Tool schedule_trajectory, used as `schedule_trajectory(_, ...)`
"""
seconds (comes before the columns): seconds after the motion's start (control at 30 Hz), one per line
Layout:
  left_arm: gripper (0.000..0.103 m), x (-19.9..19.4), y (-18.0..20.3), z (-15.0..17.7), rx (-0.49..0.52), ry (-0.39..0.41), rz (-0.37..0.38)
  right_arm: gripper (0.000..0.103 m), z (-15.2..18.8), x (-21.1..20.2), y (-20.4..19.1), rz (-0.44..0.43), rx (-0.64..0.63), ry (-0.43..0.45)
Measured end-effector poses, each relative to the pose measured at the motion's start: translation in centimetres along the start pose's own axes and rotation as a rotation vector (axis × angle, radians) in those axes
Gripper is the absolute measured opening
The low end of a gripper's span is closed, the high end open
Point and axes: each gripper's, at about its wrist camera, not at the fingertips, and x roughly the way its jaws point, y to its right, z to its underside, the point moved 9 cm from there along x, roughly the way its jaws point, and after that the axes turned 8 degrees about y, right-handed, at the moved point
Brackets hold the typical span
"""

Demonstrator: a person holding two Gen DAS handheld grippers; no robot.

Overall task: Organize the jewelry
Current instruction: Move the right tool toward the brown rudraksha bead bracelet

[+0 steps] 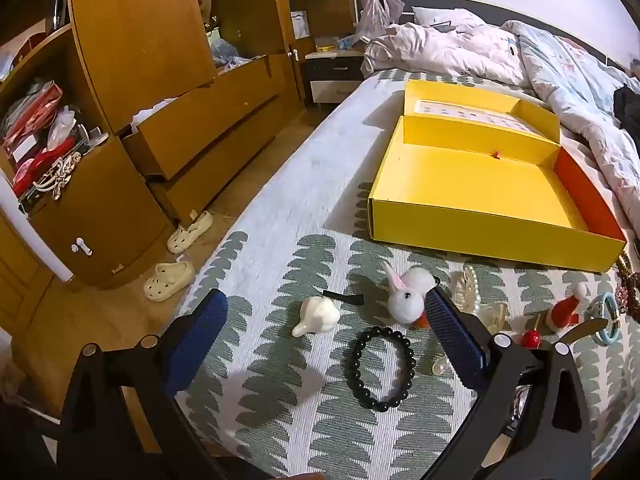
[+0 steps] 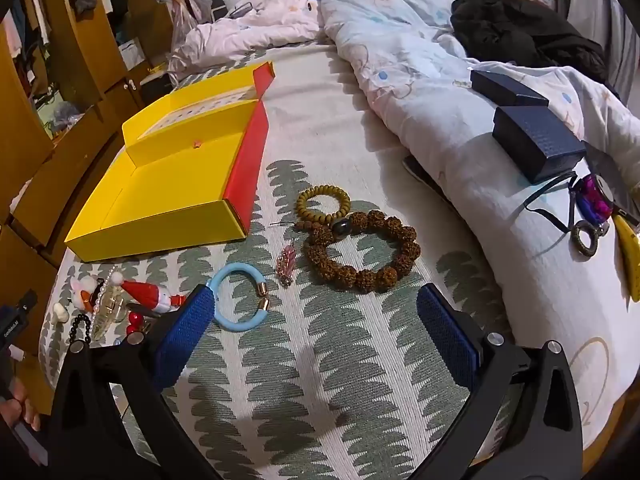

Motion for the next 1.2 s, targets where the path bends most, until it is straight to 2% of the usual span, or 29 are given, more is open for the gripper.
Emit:
schedule_trajectory(0.47,0.098,0.6,-0.6,1.0,-0.001,-0.037,0.010,0.100,0.3,0.1,-0.1,-0.011,0.004,0.006)
schedule_trajectory(0.67,0.098,2.1,-2.6,0.8,-0.019,-0.129,0.007,0.100,0.1,0.9,0.6,-0.038,0.042,-0.029)
schedule_trajectory(0.77,0.098,2.9,-4.2,0.8,-0.061,-0.181,0.041,0.100,0.5,1.2,0.9,-0.039,0.056,-0.044)
schedule_trajectory(0.87,0.098,3.5,-5.3,0.7,-0.068,-0.197,0.032,0.100,0.5,1.3,1.1,-0.039,0.055,-0.049)
schedule_trajectory(1.0,0.098,5.2,-5.4,1.6,-0.080,-0.277,0.090,0.100,0.8,2.0,1.0,-0.052,0.069,-0.087)
schedule_trajectory(1.1,0.098,6.4,-4.8,2.9,-0.055,-0.348,0.095,0.100,1.1,2.6,1.0,-0.045,0.051,-0.109)
schedule_trajectory(1.2,0.098,6.5,-4.4,3.2,-0.039,-0.373,0.108,0.100,1.4,3.2,1.0,-0.031,0.034,-0.130)
